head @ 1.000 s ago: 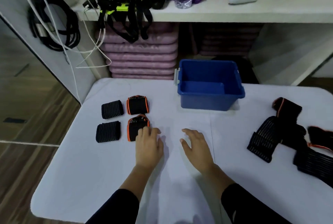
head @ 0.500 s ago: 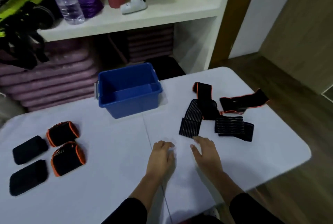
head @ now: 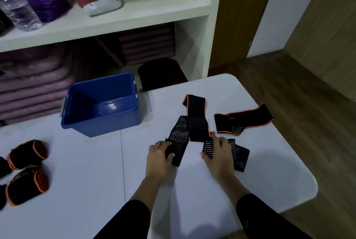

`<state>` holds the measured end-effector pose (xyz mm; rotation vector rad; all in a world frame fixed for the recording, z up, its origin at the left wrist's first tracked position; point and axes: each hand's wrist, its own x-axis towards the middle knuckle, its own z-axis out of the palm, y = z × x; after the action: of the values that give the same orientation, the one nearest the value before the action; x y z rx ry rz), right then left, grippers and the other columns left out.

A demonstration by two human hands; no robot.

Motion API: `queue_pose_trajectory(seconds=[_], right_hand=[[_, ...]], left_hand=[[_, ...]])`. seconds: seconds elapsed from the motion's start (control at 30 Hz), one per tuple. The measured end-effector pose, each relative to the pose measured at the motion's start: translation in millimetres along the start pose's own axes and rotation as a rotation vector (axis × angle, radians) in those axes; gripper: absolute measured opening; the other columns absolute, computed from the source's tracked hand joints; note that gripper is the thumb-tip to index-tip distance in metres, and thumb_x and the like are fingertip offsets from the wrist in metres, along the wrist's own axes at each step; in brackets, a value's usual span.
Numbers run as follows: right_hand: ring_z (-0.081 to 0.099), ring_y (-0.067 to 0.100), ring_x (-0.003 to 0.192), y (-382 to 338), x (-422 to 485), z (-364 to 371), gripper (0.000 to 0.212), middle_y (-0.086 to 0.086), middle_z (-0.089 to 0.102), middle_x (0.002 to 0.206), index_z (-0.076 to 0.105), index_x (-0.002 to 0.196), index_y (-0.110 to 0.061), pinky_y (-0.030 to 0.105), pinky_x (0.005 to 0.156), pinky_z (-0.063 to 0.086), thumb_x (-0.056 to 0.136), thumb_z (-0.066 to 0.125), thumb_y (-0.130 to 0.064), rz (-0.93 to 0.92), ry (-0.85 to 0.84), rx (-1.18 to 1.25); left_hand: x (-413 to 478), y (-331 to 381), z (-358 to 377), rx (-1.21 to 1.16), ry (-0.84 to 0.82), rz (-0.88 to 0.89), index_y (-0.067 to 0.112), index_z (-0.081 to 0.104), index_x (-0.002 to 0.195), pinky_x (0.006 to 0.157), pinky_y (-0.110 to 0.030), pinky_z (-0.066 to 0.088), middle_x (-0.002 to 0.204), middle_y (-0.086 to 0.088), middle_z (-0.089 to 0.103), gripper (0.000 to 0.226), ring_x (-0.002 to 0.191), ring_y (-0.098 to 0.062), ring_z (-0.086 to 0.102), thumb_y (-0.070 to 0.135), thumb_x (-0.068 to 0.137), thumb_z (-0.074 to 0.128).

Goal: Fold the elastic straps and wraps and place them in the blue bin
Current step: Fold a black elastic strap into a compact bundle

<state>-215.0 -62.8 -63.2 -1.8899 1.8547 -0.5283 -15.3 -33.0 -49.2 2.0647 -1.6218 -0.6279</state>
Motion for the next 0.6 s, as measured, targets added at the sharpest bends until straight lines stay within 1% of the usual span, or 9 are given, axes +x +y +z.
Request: queue_pose_trajectory(seconds=[0.07,0.13,0.23,0.3,0.37,0.43,0.53,0.6], right_hand=[[0.043,0.029,0.113,4.7,5.4,1.8,0.071,0.012,0.044,0.123,0.037,0.137,-0.011,0.038,0.088,0.049,0.077,0.072,-0.026,-0.007,-0.028,-0.007],[0.043,0.028,0.117,9.9,10.6,4.3,0.062,0.012,0.046,0.127,0.037,0.138,-0.011,0.036,0.094,0.045,0.082,0.065,-0.018,-0.021,-0.038,0.015],[0.043,0.026,0.118,16.1,16.0,6.3,0.053,0.01,0.049,0.128,0.039,0.138,-0.012,0.035,0.097,0.042,0.089,0.057,-0.018,-0.02,-0.009,0.084],[0.044,0.025,0.118,16.8,17.9,6.8,0.05,0.009,0.05,0.127,0.04,0.138,-0.011,0.034,0.097,0.042,0.091,0.055,-0.02,-0.02,0.016,0.139],[0.044,0.023,0.121,14.0,19.5,5.3,0.046,0.008,0.049,0.13,0.04,0.138,-0.012,0.032,0.1,0.039,0.093,0.051,-0.018,-0.012,0.026,0.176],[0.045,0.022,0.122,12.0,23.6,1.5,0.042,0.007,0.051,0.13,0.042,0.136,-0.012,0.028,0.098,0.038,0.094,0.047,-0.012,0.02,0.022,0.211],[0.056,0.027,0.106,10.3,26.2,-7.8,0.036,0.011,0.059,0.115,0.051,0.126,-0.013,0.025,0.084,0.039,0.092,0.047,-0.003,0.033,0.046,0.282],[0.058,0.025,0.104,9.8,26.0,-16.5,0.034,0.007,0.061,0.116,0.055,0.121,-0.014,0.027,0.087,0.041,0.09,0.049,-0.001,0.021,0.074,0.366]], left_hand=[[7.6,0.4,3.8,0.05,-0.013,-0.016,0.018,0.05,0.13,0.099,-0.033,0.04,0.131,-0.001,0.051,0.046,0.116,-0.025,0.041,0.019,0.085,0.061],[15.0,0.0,7.4,0.102,-0.046,-0.023,0.02,0.045,0.134,0.1,-0.035,0.04,0.137,0.001,0.046,0.051,0.119,-0.026,0.039,0.023,0.086,0.061],[24.6,-2.0,12.4,0.213,-0.111,-0.015,0.022,0.04,0.138,0.096,-0.037,0.042,0.142,0.002,0.04,0.055,0.12,-0.027,0.038,0.027,0.087,0.059],[31.0,-3.6,13.5,0.279,-0.136,0.002,0.022,0.04,0.138,0.093,-0.037,0.044,0.137,-0.001,0.042,0.055,0.118,-0.026,0.038,0.025,0.087,0.06],[36.0,-5.4,14.1,0.266,-0.153,-0.006,0.021,0.042,0.137,0.094,-0.036,0.044,0.129,-0.007,0.044,0.056,0.116,-0.027,0.039,0.022,0.085,0.062],[38.6,-6.4,14.6,0.213,-0.156,-0.022,0.018,0.047,0.133,0.096,-0.036,0.042,0.122,-0.01,0.046,0.053,0.115,-0.028,0.04,0.018,0.083,0.064],[38.0,-8.4,14.8,0.135,-0.139,-0.036,0.012,0.057,0.117,0.093,-0.034,0.042,0.113,-0.011,0.051,0.037,0.111,-0.028,0.043,0.015,0.082,0.065],[34.1,-8.1,14.2,0.081,-0.113,-0.05,0.01,0.062,0.106,0.089,-0.03,0.042,0.106,-0.011,0.053,0.025,0.107,-0.026,0.045,0.014,0.081,0.066]])
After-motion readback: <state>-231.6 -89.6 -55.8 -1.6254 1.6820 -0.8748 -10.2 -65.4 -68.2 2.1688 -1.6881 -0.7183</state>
